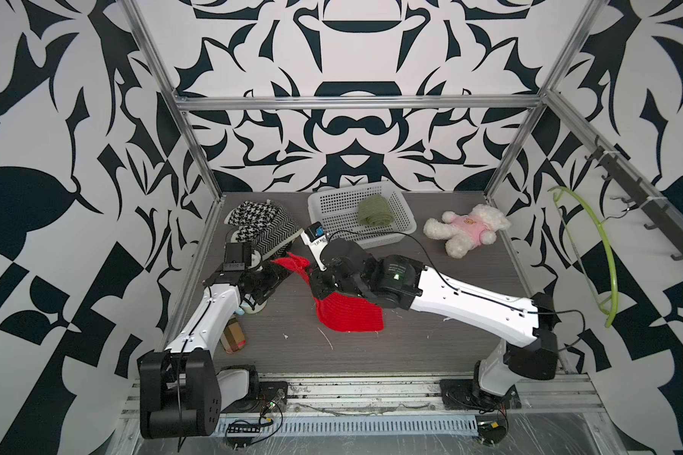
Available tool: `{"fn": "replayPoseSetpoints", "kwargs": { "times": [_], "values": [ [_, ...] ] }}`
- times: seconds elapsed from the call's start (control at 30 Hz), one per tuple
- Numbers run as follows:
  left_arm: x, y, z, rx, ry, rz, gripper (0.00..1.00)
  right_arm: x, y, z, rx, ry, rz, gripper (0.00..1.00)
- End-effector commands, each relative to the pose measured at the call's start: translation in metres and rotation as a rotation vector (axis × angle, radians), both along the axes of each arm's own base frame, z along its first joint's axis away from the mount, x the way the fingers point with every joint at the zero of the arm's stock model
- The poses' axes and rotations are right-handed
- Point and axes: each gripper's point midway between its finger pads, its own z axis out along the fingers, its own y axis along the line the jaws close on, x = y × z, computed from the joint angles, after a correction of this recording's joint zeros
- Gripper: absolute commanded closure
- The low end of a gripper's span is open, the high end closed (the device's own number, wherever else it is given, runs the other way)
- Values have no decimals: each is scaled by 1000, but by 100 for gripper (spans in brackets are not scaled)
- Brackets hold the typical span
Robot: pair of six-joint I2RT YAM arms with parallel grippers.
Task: Roll up the scarf and place it into the basket
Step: Flatten out the scarf at the center of the board.
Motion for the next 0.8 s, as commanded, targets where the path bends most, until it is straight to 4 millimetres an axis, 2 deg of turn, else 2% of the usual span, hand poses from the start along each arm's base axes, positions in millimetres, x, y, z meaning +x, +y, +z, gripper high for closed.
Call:
{"fn": "replayPoseSetpoints", "kwargs": {
  "times": [0.0, 0.07, 0.13, 0.17, 0.27, 0.37, 0.43, 0.53, 0.6, 0.7, 0.77],
  "values": [
    [-3, -2, 8, -19, -10, -13, 1, 6, -35, 97, 271, -157, -89, 100],
    [-4, -3, 7, -24, -4, -16, 1, 12, -70, 104, 290, -182, -198, 100],
    [-4, -3, 4, -24, 4, -17, 1, 19, -109, 93, 279, -181, -316, 100],
    [-4, -3, 3, -24, 6, -19, 1, 24, -132, 78, 246, -160, -392, 100],
    [-3, -4, 1, -28, 9, -24, 1, 35, -202, 16, 124, -57, -594, 100],
    [-2, -5, 1, -29, 11, -30, 1, 36, -267, -66, -14, 106, -775, 100],
    [-1, -5, -1, -26, 17, -33, 1, 31, -302, -122, -96, 221, -887, 100],
    [1, -6, -3, -33, 27, -40, 1, 20, -344, -183, -200, 346, -1063, 100],
    [1, -9, -3, -38, 31, -48, 1, 14, -363, -206, -248, 385, -1150, 100],
    [1, -15, 1, -38, 22, -77, 1, 12, -371, -218, -274, 387, -1192, 100],
    [-1, -29, 6, -49, 8, -136, 1, 15, -373, -218, -297, 374, -1203, 100]
  ]
}}
